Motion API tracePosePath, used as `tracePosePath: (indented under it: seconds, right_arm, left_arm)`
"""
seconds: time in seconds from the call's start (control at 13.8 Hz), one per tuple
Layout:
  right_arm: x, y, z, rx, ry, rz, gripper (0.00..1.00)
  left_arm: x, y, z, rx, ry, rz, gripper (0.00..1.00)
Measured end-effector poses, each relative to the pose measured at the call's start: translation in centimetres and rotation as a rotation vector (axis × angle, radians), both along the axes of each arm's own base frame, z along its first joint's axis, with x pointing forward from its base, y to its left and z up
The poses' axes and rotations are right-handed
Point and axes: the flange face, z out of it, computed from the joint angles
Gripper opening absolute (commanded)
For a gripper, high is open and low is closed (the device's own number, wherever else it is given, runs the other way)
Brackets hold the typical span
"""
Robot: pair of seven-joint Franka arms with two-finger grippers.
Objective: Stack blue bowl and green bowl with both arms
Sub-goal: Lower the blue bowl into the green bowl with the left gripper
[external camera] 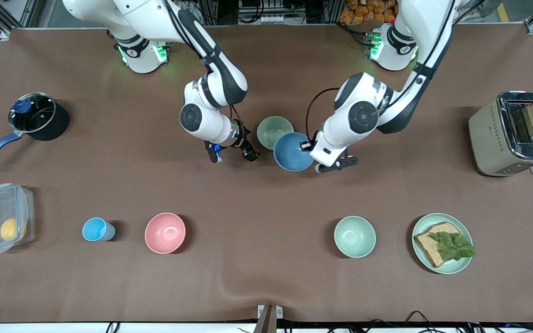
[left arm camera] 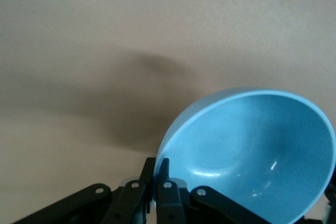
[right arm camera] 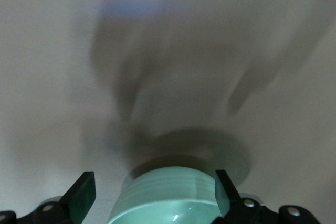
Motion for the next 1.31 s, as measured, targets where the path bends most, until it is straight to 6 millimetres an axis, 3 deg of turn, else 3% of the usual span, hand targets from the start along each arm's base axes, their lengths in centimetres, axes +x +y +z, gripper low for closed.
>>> tracePosePath:
  seconds: [0.22,0.44,0.87,1.31]
  right_arm:
    - [-0.8,-0.1,-2.2,0.076,0.038,-0.037,1.0]
    - [-1.3,0.4,-2.5,0.093,0.044,-0.041,1.0]
    - [-1.3,0.2,-2.7,0.096,0.038,-0.031,1.0]
    - [-1.3,-0.1,-2.8,0.095,0.038,-0.031,1.0]
  left_arm:
    - [-1.4,-2.0,-0.3,0.01,0.014,0.004,0.0]
    - [-3.2,-4.0,-1.4,0.026,0.039,0.0,0.0]
    - [-4.6,-5.2,-4.0,0.053,0.085,0.007,0.0]
    - [-5.5,-5.9,-4.6,0.066,0.1,0.012,0.0]
